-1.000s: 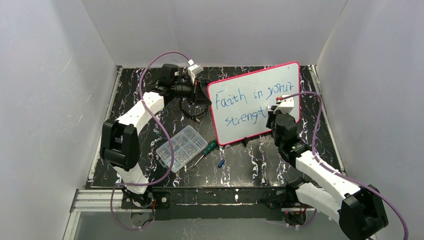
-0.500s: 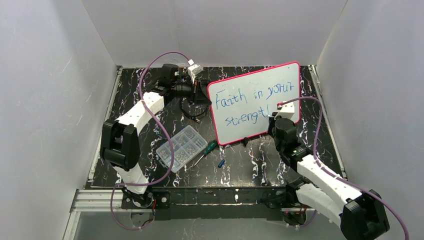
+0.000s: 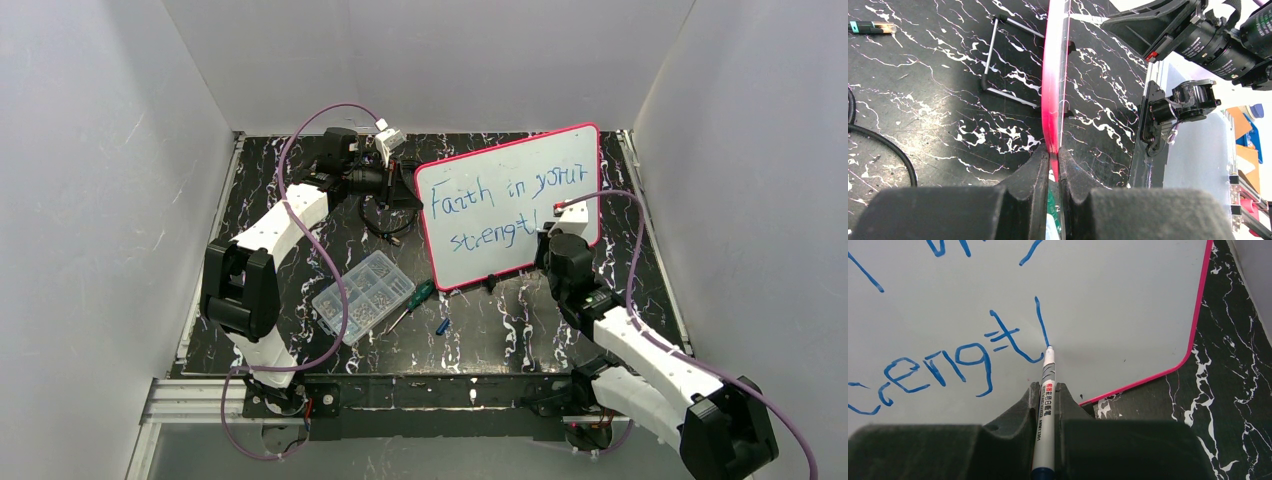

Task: Write a sentence on the whiteboard

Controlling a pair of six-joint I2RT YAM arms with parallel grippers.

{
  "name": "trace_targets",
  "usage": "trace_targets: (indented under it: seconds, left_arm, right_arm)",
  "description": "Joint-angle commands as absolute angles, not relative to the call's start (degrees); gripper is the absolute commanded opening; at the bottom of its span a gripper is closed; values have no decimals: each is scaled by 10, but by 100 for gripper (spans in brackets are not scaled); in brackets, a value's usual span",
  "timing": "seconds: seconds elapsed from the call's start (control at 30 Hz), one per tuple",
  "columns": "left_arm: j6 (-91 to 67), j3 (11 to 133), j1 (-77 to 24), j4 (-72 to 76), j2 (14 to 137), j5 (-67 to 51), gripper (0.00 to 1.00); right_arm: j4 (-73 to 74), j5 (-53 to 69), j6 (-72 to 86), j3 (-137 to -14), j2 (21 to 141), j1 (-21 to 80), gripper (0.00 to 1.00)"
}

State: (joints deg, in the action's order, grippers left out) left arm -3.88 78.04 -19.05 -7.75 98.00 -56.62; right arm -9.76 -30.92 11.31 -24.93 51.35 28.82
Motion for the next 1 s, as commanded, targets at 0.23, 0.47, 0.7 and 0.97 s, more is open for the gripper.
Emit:
trace_targets:
  seconds: [0.23, 0.47, 0.7, 0.97]
  left_arm:
    - [-38, 791, -195, -69, 948, -594, 0]
    - [-38, 790, -195, -69, 947, -594, 0]
    - [-38, 791, -195, -68, 946, -594, 0]
    - [-38, 790, -195, -68, 945, -593, 0]
  right_arm:
    - [-142, -323, 74, -308, 534, 285, 1]
    - [-155, -333, 66, -310, 554, 283, 1]
    - [-152, -341, 66, -307, 552, 280, 1]
    - [-112, -333, 99, -289, 540, 279, 1]
